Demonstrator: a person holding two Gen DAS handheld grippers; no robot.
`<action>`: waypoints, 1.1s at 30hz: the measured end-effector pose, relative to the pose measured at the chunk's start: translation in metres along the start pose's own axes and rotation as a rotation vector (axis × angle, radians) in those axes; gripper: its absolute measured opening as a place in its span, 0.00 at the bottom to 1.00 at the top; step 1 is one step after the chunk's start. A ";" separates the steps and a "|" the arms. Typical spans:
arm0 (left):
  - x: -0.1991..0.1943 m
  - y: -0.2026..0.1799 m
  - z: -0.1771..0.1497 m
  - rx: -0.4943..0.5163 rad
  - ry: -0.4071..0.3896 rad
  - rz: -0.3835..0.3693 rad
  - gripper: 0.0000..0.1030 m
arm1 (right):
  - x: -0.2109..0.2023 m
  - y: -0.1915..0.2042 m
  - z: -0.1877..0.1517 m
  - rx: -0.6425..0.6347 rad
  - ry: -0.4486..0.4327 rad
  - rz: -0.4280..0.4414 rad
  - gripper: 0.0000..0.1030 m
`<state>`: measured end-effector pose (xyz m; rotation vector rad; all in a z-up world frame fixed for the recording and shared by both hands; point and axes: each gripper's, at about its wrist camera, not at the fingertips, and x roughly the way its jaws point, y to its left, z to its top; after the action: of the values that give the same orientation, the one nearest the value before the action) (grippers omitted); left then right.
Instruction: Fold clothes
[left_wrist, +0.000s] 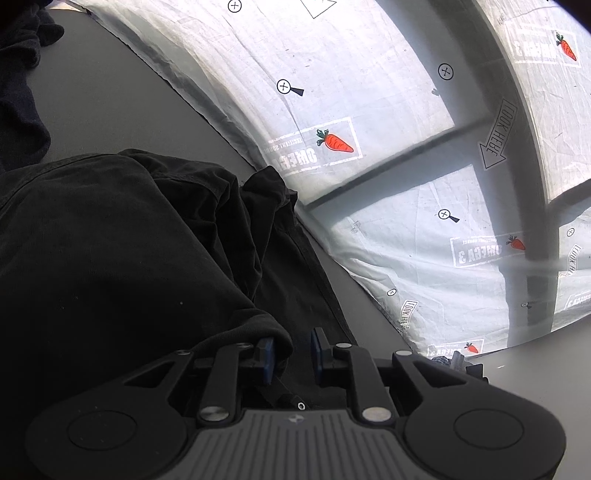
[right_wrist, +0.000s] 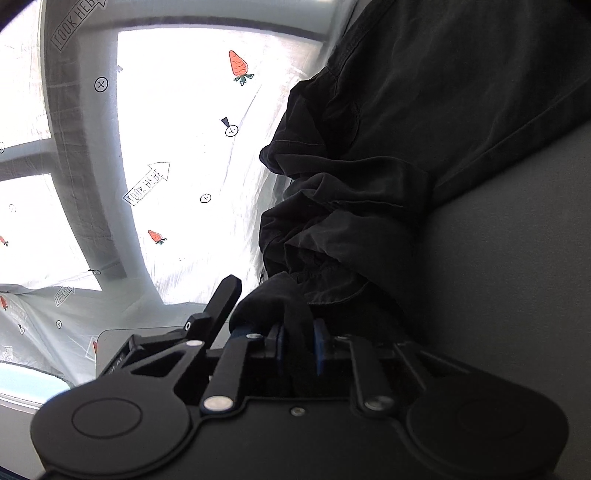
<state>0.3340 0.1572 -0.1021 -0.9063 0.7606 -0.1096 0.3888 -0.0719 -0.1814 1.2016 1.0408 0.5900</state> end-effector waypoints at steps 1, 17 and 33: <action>-0.006 -0.003 -0.001 0.022 -0.010 -0.009 0.24 | 0.001 0.001 0.003 0.001 -0.008 -0.011 0.11; -0.110 0.100 -0.014 -0.217 -0.256 0.258 0.54 | -0.023 -0.071 0.032 0.328 -0.130 -0.091 0.09; -0.074 0.131 -0.037 -0.424 -0.101 0.018 0.61 | -0.017 -0.090 0.024 0.349 -0.119 -0.091 0.10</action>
<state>0.2266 0.2440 -0.1726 -1.2965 0.7094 0.1180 0.3895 -0.1240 -0.2608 1.4653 1.1198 0.2668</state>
